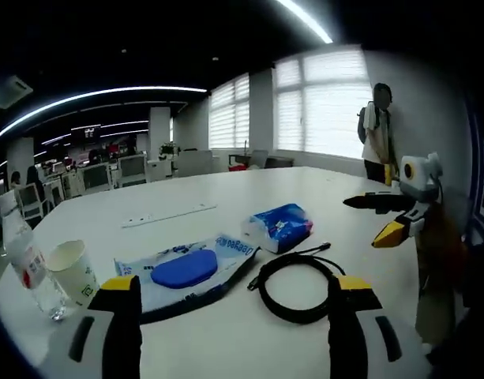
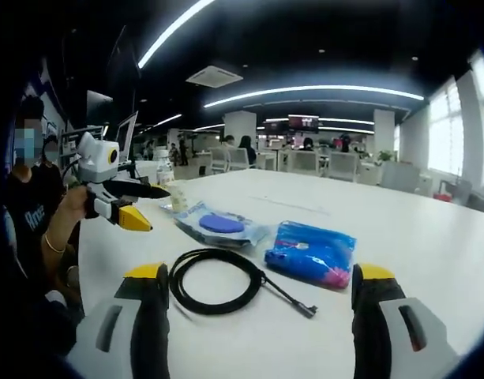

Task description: Arrange the tabletop items into an orderly group along one side of the table until the central work area is clear of visible clutter.

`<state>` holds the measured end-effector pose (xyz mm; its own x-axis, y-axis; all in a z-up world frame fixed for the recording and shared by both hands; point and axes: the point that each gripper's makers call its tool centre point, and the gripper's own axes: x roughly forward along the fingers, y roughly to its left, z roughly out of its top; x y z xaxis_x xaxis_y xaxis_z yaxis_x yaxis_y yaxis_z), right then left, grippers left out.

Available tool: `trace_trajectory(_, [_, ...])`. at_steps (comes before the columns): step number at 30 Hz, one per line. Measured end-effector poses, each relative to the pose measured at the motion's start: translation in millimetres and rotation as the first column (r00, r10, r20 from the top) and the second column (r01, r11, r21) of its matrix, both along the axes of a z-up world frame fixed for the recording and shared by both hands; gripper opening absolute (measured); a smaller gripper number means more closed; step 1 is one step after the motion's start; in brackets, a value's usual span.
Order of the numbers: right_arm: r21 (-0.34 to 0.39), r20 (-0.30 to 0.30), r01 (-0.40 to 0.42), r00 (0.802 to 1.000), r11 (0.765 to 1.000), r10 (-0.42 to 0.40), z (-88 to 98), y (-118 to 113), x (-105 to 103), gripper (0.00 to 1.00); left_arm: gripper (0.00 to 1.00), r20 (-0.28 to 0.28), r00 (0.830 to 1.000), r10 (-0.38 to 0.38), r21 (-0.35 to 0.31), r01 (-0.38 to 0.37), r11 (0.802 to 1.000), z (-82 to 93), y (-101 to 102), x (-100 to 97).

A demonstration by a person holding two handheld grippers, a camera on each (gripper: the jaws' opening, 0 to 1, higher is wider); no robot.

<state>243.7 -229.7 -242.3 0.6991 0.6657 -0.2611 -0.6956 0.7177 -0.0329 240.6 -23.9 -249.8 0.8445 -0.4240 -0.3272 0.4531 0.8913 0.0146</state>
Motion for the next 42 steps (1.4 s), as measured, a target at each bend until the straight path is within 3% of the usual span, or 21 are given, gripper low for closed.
trace_trajectory(6, [-0.035,0.006,0.0,1.0,0.999,0.0,-4.6,1,-9,0.97,0.99,0.017,1.0,0.008,-0.029,-0.008,1.0,5.0,10,-16.4])
trace_trajectory(12, [-0.05,-0.009,-0.007,1.0,0.999,0.006,-11.2,0,-20,0.99,1.0,0.011,1.0,-0.003,-0.016,0.003,1.0,2.5,17,-35.6])
trace_trajectory(15, [-0.025,-0.048,-0.004,0.999,1.0,0.002,-14.4,-1,-26,0.99,0.99,0.025,1.0,0.013,-0.025,-0.012,1.0,4.3,28,-42.8])
trace_trajectory(18, [-0.018,-0.05,0.007,0.999,1.0,-0.008,-17.2,-4,-28,0.99,0.99,0.023,0.999,0.032,-0.008,-0.031,0.999,0.0,39,-48.8])
trace_trajectory(21, [-0.068,-0.058,0.037,0.997,0.997,-0.041,-26.0,-12,-30,0.98,0.99,-0.003,0.999,0.043,0.007,-0.043,0.999,-8.5,52,-56.6])
trace_trajectory(26, [-0.028,-0.107,0.037,0.993,0.999,-0.04,-28.0,-15,-37,0.97,0.99,-0.011,0.998,0.069,-0.01,-0.069,0.998,-16.8,65,-66.7])
trace_trajectory(29, [-0.043,-0.103,0.059,0.993,0.997,-0.063,-29.1,-18,-40,0.98,0.99,-0.025,0.997,0.072,-0.015,-0.072,0.997,-22.9,69,-74.6])
trace_trajectory(32, [-0.056,-0.054,0.057,0.997,0.997,-0.06,-26.6,-17,-45,0.97,0.92,-0.026,0.997,0.069,-0.001,-0.069,0.998,-26.3,73,-83.9])
trace_trajectory(37, [-0.018,-0.08,0.037,0.996,0.999,-0.039,-23.8,-14,-56,0.98,0.98,-0.027,0.996,0.087,-0.002,-0.087,0.996,-28.2,87,-102.3])
trace_trajectory(42, [-0.07,-0.064,0.021,0.998,0.997,-0.026,-24.3,-13,-71,0.99,0.98,-0.011,0.992,0.122,0.012,-0.122,0.992,-26.7,108,-117.8])
